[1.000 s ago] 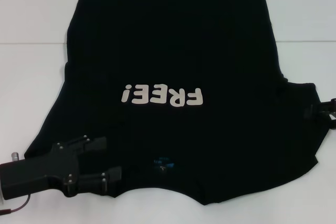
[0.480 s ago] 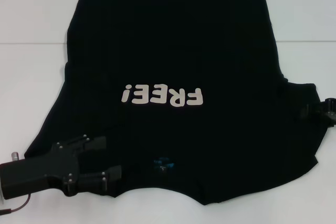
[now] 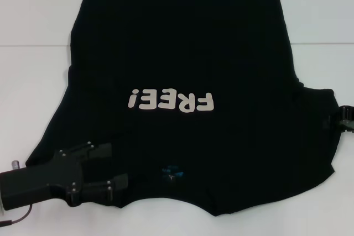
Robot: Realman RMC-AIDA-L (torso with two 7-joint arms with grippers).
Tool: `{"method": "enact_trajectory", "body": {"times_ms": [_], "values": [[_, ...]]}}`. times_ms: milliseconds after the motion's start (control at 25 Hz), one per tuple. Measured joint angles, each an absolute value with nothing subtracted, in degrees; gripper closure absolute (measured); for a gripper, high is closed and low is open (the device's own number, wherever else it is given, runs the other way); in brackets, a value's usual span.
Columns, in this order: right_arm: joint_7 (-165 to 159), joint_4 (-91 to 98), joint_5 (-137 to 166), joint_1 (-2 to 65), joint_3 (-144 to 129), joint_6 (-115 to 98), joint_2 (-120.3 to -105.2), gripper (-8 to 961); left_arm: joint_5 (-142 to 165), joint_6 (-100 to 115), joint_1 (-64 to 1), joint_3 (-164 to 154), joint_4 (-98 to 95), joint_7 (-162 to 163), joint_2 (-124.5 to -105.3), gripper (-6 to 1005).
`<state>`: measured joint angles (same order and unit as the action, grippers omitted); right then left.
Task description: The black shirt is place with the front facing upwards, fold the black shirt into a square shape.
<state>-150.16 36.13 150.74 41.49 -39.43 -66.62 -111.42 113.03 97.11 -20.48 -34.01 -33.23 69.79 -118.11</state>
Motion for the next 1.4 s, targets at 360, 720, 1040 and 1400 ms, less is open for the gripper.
{"method": "enact_trajectory", "body": {"times_ms": [360, 720, 1040, 1400], "values": [[-150.19, 36.47, 150.73, 41.49, -40.06, -66.47, -111.44, 744, 113.02, 97.14, -20.47, -34.01, -33.23, 69.78, -118.2, 93], [-149.76, 37.0, 150.7, 41.41, -40.08, -66.91, -111.21, 914, 113.02, 97.34, -20.47, -33.89, -33.22, 69.97, -118.21, 94], [-149.54, 43.0, 149.87, 38.18, -38.26, -70.67, -110.48, 914, 113.02, 97.6, -20.44, -33.83, -33.22, 70.18, -118.2, 94], [-147.28, 46.1, 147.2, 38.43, -35.9, -72.44, -109.97, 915, 113.27, 97.48, -20.39, -33.84, -33.22, 70.23, -118.2, 94]]}}
